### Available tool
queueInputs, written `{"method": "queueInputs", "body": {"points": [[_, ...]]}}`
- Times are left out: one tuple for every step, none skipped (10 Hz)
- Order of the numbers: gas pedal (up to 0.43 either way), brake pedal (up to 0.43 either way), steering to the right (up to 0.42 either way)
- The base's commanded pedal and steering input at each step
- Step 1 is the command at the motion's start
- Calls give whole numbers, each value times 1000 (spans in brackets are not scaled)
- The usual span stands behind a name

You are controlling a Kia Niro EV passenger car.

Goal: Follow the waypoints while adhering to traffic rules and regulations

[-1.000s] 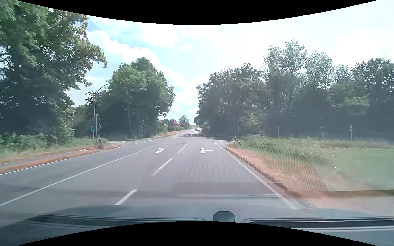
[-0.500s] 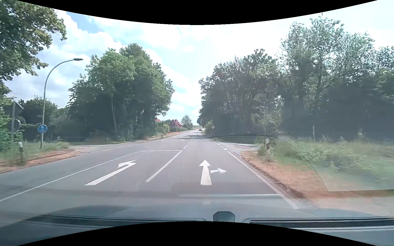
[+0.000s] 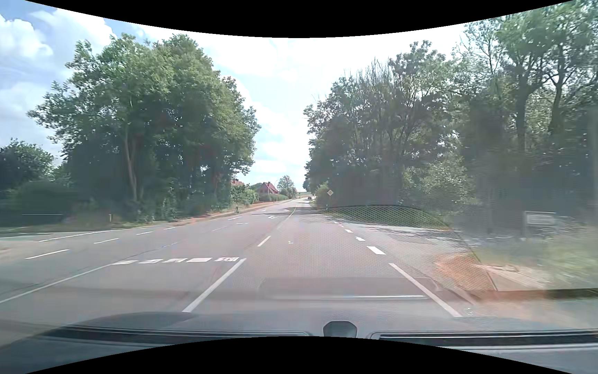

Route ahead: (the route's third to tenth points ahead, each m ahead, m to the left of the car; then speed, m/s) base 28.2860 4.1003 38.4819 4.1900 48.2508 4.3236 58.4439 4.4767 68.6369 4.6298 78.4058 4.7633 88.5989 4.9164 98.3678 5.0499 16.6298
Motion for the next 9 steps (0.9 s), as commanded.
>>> {"method": "queueInputs", "body": {"points": [[189,0,-7],[189,0,-7],[189,0,-8],[189,0,-8],[189,0,-7],[197,0,-8],[197,0,-8],[197,0,-8],[197,0,-7]]}}
